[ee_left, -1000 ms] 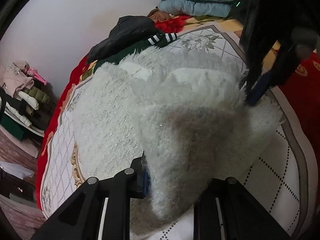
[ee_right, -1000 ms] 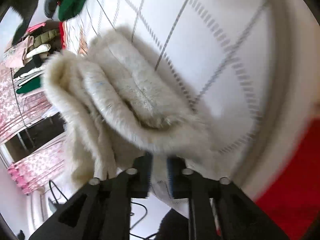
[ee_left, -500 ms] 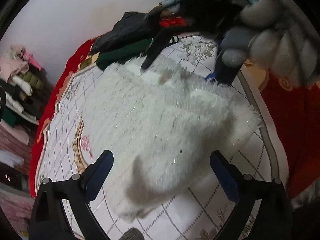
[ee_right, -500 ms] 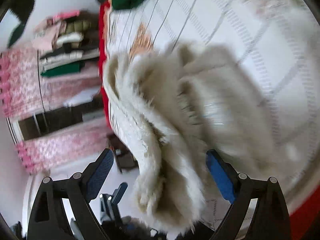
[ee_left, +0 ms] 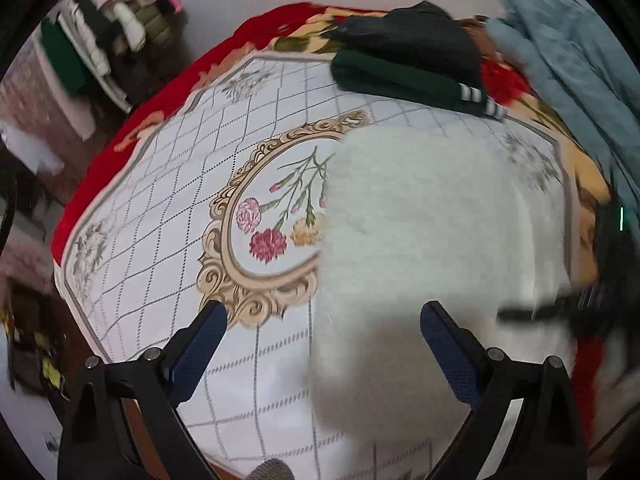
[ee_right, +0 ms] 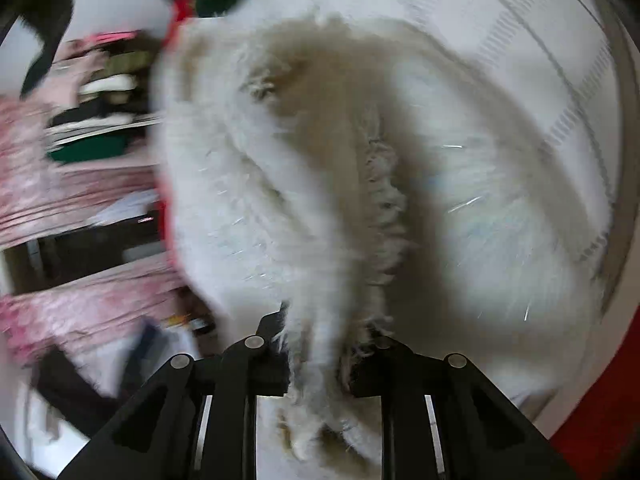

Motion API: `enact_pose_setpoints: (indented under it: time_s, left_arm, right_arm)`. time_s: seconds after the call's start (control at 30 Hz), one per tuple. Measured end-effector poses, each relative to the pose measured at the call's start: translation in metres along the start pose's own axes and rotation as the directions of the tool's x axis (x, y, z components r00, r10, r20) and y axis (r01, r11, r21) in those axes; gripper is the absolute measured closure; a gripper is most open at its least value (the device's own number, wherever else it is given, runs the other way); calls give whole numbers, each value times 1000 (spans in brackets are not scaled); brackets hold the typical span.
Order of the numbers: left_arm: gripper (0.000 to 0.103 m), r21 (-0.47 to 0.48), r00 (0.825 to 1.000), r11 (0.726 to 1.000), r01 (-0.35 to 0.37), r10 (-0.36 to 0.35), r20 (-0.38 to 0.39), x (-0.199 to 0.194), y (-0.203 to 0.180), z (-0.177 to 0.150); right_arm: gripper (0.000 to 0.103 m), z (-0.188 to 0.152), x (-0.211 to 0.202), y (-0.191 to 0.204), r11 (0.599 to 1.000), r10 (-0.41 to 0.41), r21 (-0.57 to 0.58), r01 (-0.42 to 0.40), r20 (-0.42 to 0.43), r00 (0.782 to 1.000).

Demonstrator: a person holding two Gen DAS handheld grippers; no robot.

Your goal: Fold large clothes

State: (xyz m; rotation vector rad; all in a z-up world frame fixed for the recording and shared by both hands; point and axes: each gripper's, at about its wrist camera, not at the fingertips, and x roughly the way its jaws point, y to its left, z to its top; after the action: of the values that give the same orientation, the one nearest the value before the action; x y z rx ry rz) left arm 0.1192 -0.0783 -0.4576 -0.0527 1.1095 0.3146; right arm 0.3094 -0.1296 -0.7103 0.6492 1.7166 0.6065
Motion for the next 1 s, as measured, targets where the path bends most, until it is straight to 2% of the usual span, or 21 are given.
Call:
enact_pose_setpoints:
  time_s: [0.1,0.17,0.23,0.27,0.3,0.33,0.4,0.47,0.57,0.67,0.7,0.73,0.77,0.83,0.9,0.93,1.0]
  left_arm:
    - [4,-3,999,1000,-25,25,-22,25,-5,20]
    - [4,21,999,999,-32,32,-36,38,-13,27]
    - [4,45,996,999,-18,21,-84,57,-22,28]
    - [4,41,995,999,0,4,-103,62,-22,28]
    - [4,32,992,999,22,-18,-121,67,-23,26]
    - [4,24,991,999,38,-34,-132,69,-23,24]
    - [4,21,990,999,48,-45,-135,69,-22,23]
    - [4,26,989,998,52,-48,-142,69,-21,20]
    - [4,7,986,998,56,-54,-155,68,-20,21]
    - [4,-53,982,996,77,-85,-171,58,-9,26]
    - [4,-78,981,993,86,-98,-169,56,-4,28]
    - [4,-118,980,989,94,-113,-166,52,6,28]
    - [4,-137,978,985,103,-125,-166,52,11,28]
    - [4,-176,966,971,163,-193,-170,58,23,26]
    - [4,-199,940,949,243,-282,-194,74,29,22]
    - [4,-201,921,935,291,-330,-205,83,29,21]
    - [4,-198,893,915,352,-391,-222,97,26,21]
  right_arm:
    - [78,8,19,-15,1000,8,-4,-8,22,1000]
    - [75,12,23,-13,1000,14,-9,-14,7,1000]
    - [61,15,12,-2,1000,3,-16,-4,-42,999]
    - [44,16,-5,-12,1000,-12,-21,11,-55,998]
    - [35,16,-17,-9,1000,-19,-26,18,-53,998]
    - [31,15,-35,-6,999,-14,-35,13,-31,999]
    - [16,17,-73,-1,998,-15,-57,18,52,999]
    - [14,22,-103,1,997,-46,-63,53,119,992]
    - [13,43,-109,11,990,-97,-89,110,137,986]
    - [12,66,-93,29,965,-160,-191,180,114,980]
    - [4,63,-85,31,946,-204,-231,229,127,971]
    - [0,65,-75,34,927,-235,-269,262,129,963]
    - [0,63,-70,32,924,-235,-280,262,126,964]
    - [0,65,-56,13,943,-191,-259,207,86,978]
    - [0,70,-39,-2,964,-129,-230,133,35,991]
    - [0,72,-37,-10,974,-67,-215,68,13,998]
    - [0,78,-32,-21,982,29,-183,-35,-35,999]
